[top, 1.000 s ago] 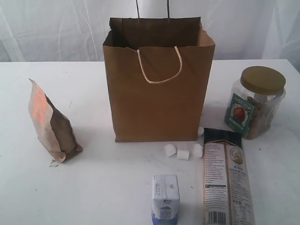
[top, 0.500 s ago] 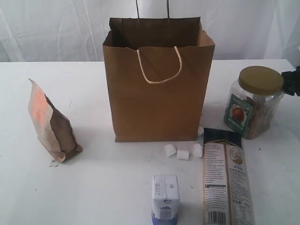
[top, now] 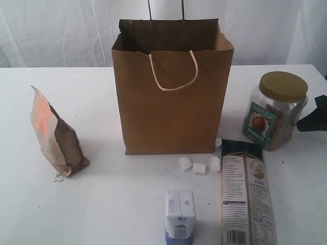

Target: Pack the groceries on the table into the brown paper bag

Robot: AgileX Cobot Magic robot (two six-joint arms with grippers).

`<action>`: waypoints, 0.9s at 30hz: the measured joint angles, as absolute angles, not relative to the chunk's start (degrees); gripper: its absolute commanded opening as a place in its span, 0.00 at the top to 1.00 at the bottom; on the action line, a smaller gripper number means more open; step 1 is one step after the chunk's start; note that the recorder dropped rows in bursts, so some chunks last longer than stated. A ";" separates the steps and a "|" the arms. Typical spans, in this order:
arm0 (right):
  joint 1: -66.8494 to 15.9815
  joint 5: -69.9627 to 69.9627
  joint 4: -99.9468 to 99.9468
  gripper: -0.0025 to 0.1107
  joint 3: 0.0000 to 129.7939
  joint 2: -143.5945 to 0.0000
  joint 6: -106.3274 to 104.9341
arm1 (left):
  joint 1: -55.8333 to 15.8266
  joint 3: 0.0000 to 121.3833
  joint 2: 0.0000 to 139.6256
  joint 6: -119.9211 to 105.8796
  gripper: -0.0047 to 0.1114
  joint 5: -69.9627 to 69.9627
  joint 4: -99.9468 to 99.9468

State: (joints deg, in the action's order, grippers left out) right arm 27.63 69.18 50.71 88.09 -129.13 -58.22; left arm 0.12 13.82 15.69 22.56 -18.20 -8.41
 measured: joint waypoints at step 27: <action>18.63 63.26 66.76 0.98 94.87 -113.24 -62.74 | 0.12 13.82 15.69 22.43 0.96 -21.32 -8.41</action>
State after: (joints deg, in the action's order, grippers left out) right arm 18.63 63.26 66.76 94.87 -113.24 -62.74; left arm 0.12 13.82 15.69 22.43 -21.32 -8.41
